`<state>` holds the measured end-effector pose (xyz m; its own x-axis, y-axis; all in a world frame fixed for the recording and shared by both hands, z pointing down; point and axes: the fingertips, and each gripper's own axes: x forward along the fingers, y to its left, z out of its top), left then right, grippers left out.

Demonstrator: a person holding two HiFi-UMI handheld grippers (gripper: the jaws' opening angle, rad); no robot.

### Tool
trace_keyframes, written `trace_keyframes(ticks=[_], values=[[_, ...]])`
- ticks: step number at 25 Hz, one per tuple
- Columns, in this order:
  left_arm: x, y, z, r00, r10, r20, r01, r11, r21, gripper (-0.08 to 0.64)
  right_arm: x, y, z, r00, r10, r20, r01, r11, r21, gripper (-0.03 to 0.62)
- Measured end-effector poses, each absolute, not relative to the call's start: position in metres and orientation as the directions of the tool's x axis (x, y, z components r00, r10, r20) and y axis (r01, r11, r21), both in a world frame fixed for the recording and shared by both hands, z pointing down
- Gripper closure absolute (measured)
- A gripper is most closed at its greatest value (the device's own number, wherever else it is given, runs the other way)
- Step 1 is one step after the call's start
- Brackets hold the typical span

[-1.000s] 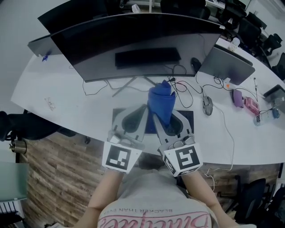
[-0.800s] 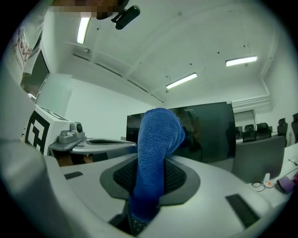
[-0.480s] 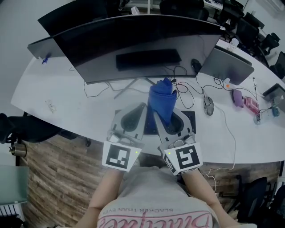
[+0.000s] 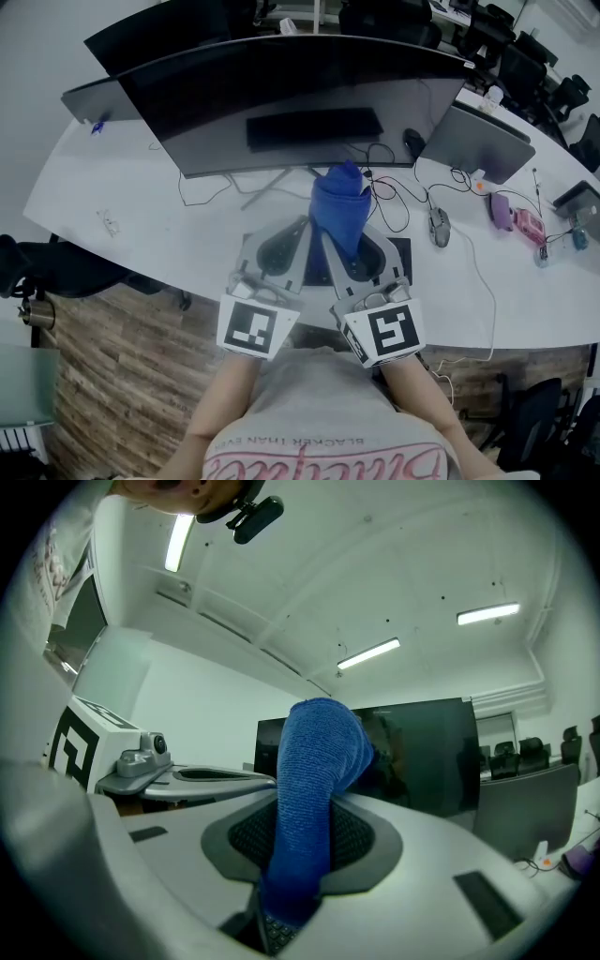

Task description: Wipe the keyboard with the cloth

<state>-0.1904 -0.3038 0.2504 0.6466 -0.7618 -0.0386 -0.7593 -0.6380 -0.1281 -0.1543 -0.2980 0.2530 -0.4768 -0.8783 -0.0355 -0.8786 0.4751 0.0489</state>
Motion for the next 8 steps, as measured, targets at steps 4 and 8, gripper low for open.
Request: trace_keyframes(ticks=[4,8], values=[[-0.1897,-0.3032,0.2492,0.647,-0.761,-0.044,-0.76,-0.638,-0.128,0.554,-0.1538,-0.2976,0.2522,-0.477,-0.878,-0.039,-0.879,0.475,0.05,0.491],[-0.1889,-0.3036,0.2477,0.647,-0.761,-0.05,-0.76,-0.637,-0.132,0.554,-0.1531,-0.2981,0.2526,-0.478,-0.877,-0.041,-0.878,0.476,0.049,0.491]])
